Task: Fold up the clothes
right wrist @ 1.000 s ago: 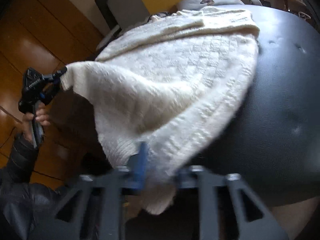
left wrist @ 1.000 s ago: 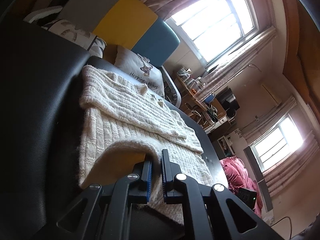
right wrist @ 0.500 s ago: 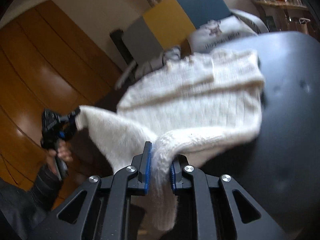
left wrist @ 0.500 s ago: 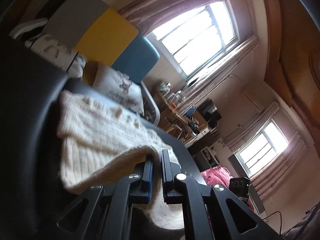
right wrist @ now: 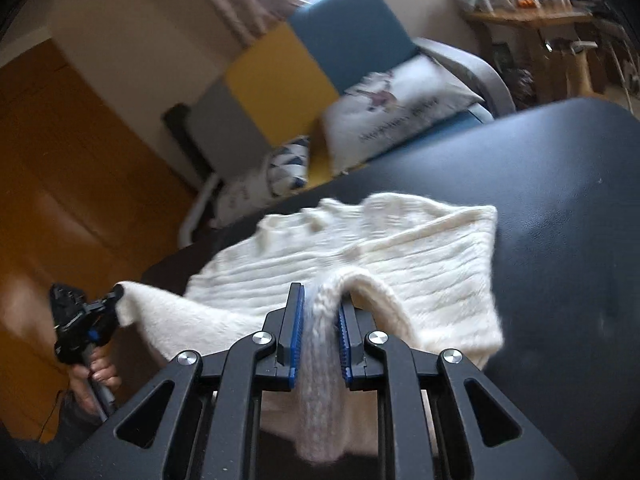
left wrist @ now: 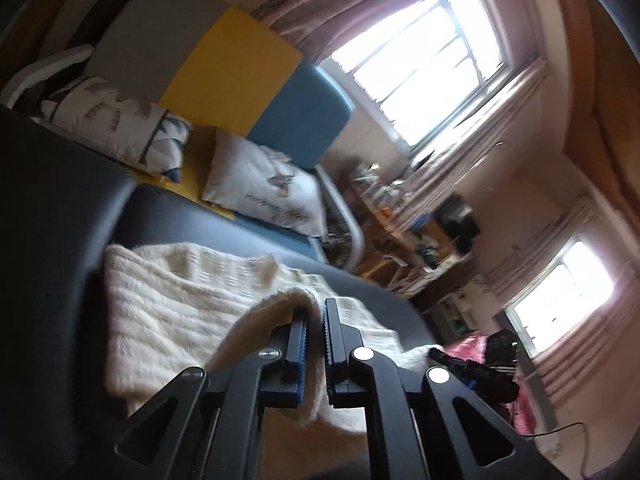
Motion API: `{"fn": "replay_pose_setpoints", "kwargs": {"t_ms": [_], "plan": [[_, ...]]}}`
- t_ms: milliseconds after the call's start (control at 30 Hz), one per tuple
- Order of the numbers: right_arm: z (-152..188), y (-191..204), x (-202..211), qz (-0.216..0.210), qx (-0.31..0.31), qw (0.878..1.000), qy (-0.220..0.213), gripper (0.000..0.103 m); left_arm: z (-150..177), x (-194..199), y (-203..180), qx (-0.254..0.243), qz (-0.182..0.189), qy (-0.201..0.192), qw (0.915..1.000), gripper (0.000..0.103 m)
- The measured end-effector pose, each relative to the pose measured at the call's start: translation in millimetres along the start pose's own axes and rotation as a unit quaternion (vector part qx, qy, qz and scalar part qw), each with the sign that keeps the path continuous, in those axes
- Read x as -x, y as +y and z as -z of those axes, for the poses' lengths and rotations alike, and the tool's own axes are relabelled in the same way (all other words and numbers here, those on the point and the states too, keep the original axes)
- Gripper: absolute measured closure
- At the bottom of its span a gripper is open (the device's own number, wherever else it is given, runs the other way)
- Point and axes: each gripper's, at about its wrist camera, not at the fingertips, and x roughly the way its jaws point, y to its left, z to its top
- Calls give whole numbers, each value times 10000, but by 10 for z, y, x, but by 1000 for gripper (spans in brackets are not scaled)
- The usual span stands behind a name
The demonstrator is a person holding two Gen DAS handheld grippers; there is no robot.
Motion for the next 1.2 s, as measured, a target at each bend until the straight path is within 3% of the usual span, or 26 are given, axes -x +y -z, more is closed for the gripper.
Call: {"fn": "replay_pose_setpoints", "kwargs": {"t_ms": [100, 167, 200, 233, 267, 333, 400, 467, 567, 700, 833, 1000, 1200], "plan": [[-124, -193, -244, 94, -373, 9991, 174, 86, -72, -227, 156, 208, -230, 154, 9994, 97], [-174, -306, -358, -77, -665, 9974, 251, 86, -102, -338, 291, 452, -231, 283, 9983, 96], [-194, -356, -398, -151, -804, 9963, 261, 85, -116, -393, 358, 573, -228, 348, 9975, 85], [-213, -411, -433, -262, -973, 9945, 284, 76, -130, -456, 453, 808, -253, 440, 9954, 82], [-231, -472, -473, -457, -1144, 9919, 317, 60, -143, -507, 539, 969, -310, 511, 9935, 82], [-282, -504, -525, -485, -1214, 9908, 356, 56, -177, -583, 675, 1166, -463, 575, 9904, 82], [-361, -494, -591, -447, -1208, 9906, 455, 53, -214, -625, 706, 1058, -519, 602, 9912, 81], [-440, -483, -657, -410, -1203, 9904, 553, 40, -243, -655, 712, 956, -654, 646, 9912, 81], [-475, -514, -765, -120, -1206, 9898, 746, 39, -234, -639, 752, 973, -638, 660, 9910, 81], [-375, -538, -676, -50, -1089, 9914, 725, 39, -221, -535, 819, 963, -670, 634, 9911, 79], [-249, -420, -416, 140, -513, 9973, 505, 38, -199, -341, 860, 683, -807, 570, 9928, 78], [-153, -243, -154, 384, 248, 9988, 177, 34, -107, -194, 804, -40, -1145, 661, 9912, 75], [-92, -30, -409, 977, 1234, 9859, 569, 30, -83, -463, 639, -942, -1527, 1010, 9786, 72]]}}
